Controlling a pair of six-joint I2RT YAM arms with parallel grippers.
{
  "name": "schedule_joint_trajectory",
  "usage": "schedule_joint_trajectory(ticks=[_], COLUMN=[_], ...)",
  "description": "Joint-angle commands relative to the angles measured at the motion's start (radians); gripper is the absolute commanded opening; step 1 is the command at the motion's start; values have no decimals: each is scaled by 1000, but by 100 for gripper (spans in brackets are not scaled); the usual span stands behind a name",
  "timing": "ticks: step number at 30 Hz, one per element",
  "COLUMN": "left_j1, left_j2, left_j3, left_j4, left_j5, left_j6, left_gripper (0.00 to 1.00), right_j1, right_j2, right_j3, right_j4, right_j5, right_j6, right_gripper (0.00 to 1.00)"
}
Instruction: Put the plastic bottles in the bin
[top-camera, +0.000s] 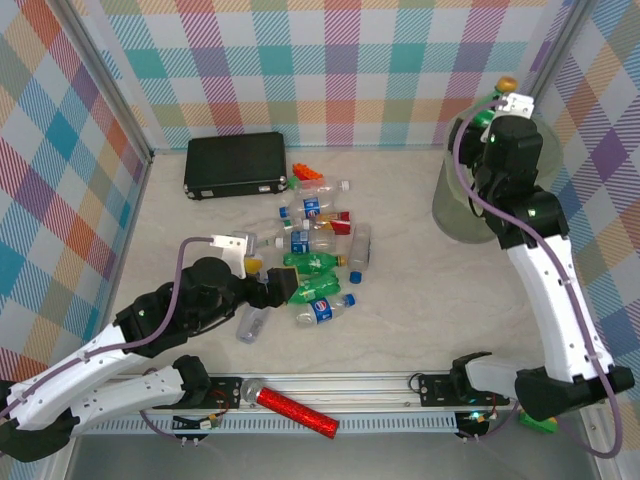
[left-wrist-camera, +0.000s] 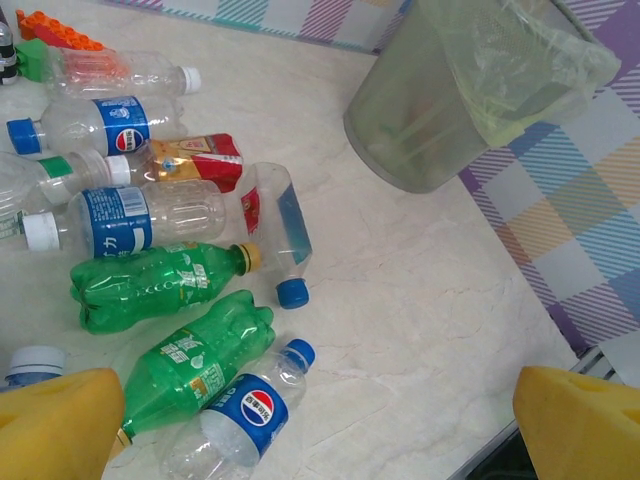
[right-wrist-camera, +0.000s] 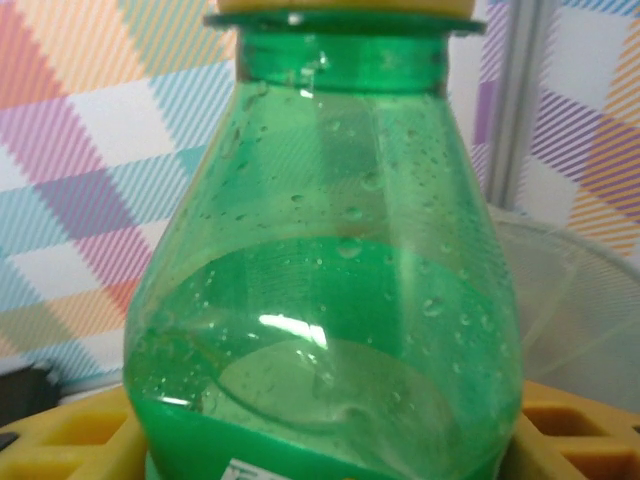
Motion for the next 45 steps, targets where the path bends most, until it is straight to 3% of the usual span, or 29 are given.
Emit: schedule_joint_trajectory(ticks=[1, 9, 22, 24, 28, 33, 45], left_j1=[-9, -9, -9, -9, -9, -9, -9], left_j2=[-18, -57, -116, -123, -122, -118, -95], left_j3=[10, 20, 34, 33, 34, 12, -37], left_j4=[-11, -54, -135, -140, -147, -138, -102], left_j5=[-7, -24, -46, -56, -62, -67, -110], left_j6=[-2, -5, -28, -27, -34, -49, -90], left_gripper=[100, 100, 100, 99, 100, 100, 99], right_j1=[-88, -207, -234, -234, -235, -233, -143], right_j2=[59, 236, 368, 369, 364, 312, 130], right_j3=[45, 105, 159, 154, 157, 127, 31], right_j4=[86, 75, 21, 18, -4, -3, -69], right_j5=[26, 25, -33, -51, -73, -108, -259], right_j6=[-25, -43, -31, -27, -24, -32, 34], right_gripper=[61, 62, 66, 70, 92, 99, 99])
